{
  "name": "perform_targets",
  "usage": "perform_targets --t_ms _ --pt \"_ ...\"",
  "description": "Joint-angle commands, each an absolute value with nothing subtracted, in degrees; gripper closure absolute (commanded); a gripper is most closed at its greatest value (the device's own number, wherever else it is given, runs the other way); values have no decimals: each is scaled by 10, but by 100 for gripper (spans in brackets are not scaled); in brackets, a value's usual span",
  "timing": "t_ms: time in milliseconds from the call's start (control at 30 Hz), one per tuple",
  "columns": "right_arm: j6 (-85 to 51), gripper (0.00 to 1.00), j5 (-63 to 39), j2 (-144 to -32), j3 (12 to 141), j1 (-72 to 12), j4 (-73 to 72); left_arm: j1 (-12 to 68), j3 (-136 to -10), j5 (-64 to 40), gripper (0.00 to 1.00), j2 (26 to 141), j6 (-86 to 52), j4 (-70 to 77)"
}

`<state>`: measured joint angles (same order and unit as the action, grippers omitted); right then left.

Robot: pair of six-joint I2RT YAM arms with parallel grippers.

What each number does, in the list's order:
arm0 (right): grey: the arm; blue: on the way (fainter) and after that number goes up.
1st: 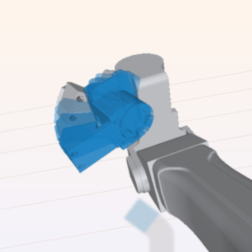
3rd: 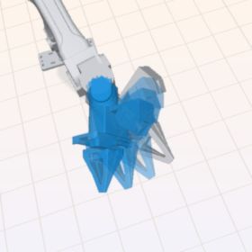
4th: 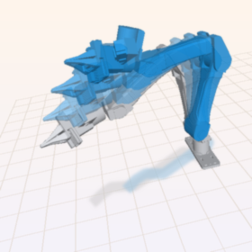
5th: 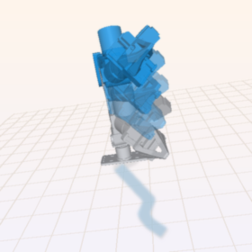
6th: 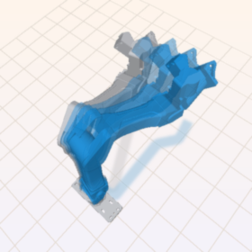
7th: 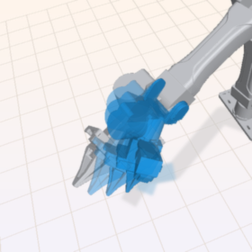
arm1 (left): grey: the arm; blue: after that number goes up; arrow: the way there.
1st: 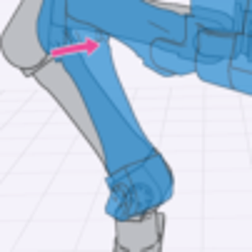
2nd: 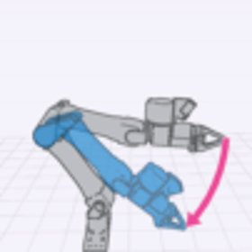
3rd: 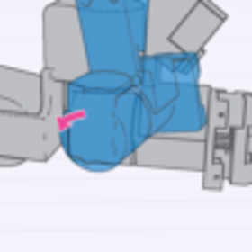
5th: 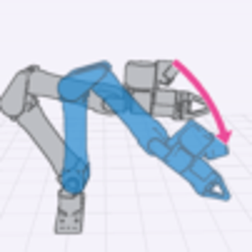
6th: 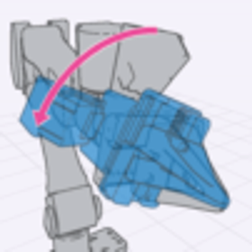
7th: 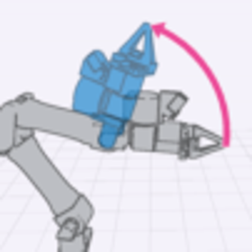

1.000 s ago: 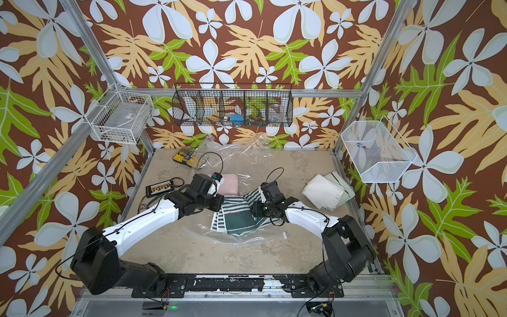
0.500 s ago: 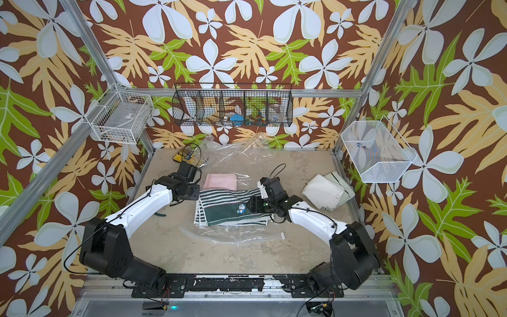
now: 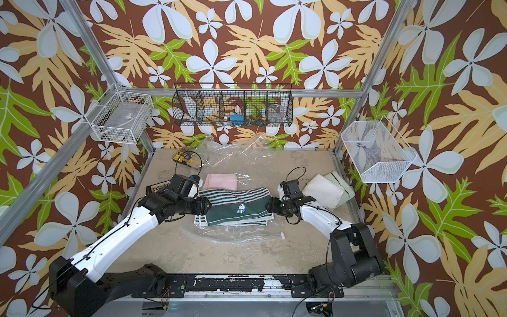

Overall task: Place the folded towel into the vacuum bag
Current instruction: Adjust the towel in the vacuum bag, then pick up the towel from the vacuum bag.

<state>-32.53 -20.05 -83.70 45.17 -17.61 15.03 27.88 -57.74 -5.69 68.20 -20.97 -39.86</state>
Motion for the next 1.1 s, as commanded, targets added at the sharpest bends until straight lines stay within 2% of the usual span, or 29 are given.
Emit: perform_targets --t_ms 0,100,167,300,467,633,733,933,1067 --pt "-340 39 -219 -844 437 -177 125 291 -568 -89 36 676 -228 -404" --pt "-349 57 -223 -844 435 -176 113 296 -559 -94 35 675 -232 -398" --pt "-354 62 -231 -841 437 -176 105 296 -562 -92 35 677 -234 -395" --pt "-371 83 -267 -837 443 -176 97 298 -577 -89 35 678 -237 -393" --pt "-477 93 -324 -784 442 -203 32 301 -580 -97 35 668 -248 -384" --pt "-580 95 -311 -731 437 -215 -21 302 -564 -81 33 672 -246 -394" --pt "-568 94 -278 -718 403 -218 -1 302 -528 -58 30 662 -260 -399" --pt "-481 74 -223 -731 380 -218 53 302 -460 -72 29 644 -302 -347" --pt "-467 70 -230 -753 383 -219 50 302 -445 -102 33 657 -319 -313"
